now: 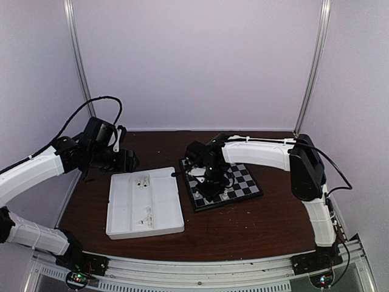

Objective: Set up the chess pieces on the board
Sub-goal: Place the chess piece on the chessboard, then pick up the chess piece from the storage box.

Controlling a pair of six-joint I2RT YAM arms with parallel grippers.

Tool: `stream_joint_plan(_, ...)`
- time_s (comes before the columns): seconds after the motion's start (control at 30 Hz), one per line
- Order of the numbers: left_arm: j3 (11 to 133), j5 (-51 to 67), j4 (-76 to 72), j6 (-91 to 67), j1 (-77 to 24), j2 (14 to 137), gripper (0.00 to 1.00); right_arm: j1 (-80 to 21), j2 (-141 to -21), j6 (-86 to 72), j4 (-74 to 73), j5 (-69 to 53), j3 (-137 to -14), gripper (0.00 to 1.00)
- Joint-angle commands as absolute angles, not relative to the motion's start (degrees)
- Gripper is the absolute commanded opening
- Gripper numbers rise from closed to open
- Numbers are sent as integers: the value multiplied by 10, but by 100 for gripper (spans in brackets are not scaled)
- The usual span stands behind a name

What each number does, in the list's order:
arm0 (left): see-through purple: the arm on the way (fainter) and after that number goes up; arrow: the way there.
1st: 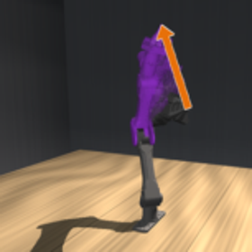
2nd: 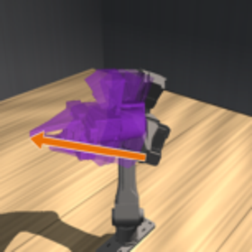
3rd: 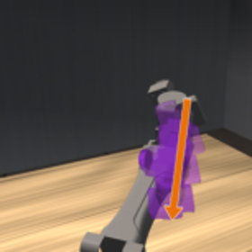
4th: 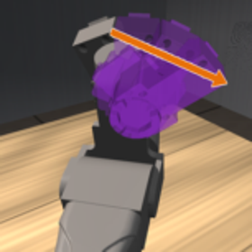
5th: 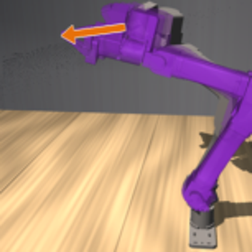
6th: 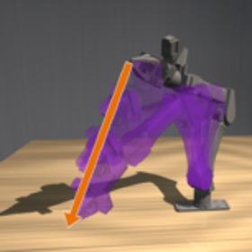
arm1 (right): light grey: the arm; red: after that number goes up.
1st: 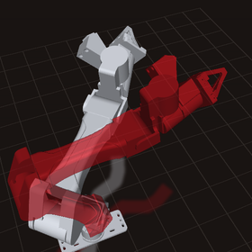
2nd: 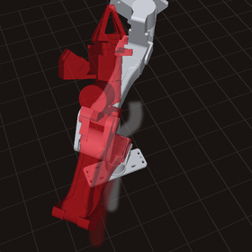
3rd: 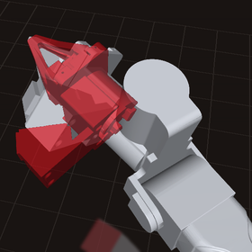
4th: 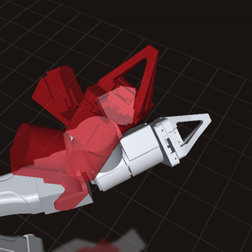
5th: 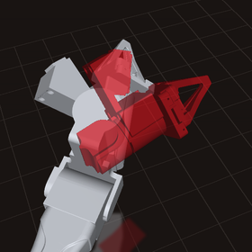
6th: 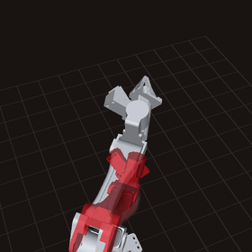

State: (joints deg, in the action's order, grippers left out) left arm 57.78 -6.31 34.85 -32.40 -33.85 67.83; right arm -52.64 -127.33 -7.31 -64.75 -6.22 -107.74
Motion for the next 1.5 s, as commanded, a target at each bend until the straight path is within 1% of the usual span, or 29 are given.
stream_joint_plan(0.0, 593, -68, 351, -315, -336, 683, 70, -530, -1281, -71, -649, -45, -1092, 23)
stream_joint_plan(0.07, 593, -68, 352, -314, -336, 684, 70, -531, -1274, -72, -645, -41, -1090, 31)
stream_joint_plan(0.13, 592, -71, 352, -312, -336, 684, 70, -531, -1255, -74, -630, -43, -1081, 36)
stream_joint_plan(0.33, 594, -84, 362, -310, -336, 691, 70, -531, -1146, -71, -530, -58, -1018, 43)
stream_joint_plan(0.43, 593, -87, 363, -313, -336, 697, 69, -531, -1093, -64, -479, -68, -986, 43)
stream_joint_plan(0.53, 591, -89, 362, -319, -335, 712, 66, -531, -1045, -62, -421, -69, -942, 43)
stream_joint_plan(0.63, 590, -91, 363, -327, -334, 737, 55, -531, -1003, -62, -366, -69, -900, 44)
stream_joint_plan(0.77, 598, -84, 361, -333, -325, 791, 43, -531, -961, -64, -312, -74, -863, 46)
stream_joint_plan(0.83, 609, -72, 363, -338, -314, 829, 39, -531, -952, -64, -302, -75, -854, 46)
stream_joint_plan(0.93, 632, -57, 368, -335, -307, 880, 35, -531, -947, -64, -301, -71, -849, 46)
stream_joint_plan(1.1, 671, -70, 382, -326, -305, 950, 26, -531, -940, -64, -296, -72, -839, 46)
stream_joint_plan(1.27, 716, -76, 403, -324, -296, 1015, 23, -531, -932, -67, -282, -72, -824, 46)
stream_joint_plan(1.47, 748, -80, 412, -324, -291, 1065, 23, -531, -931, -67, -277, -73, -818, 46)
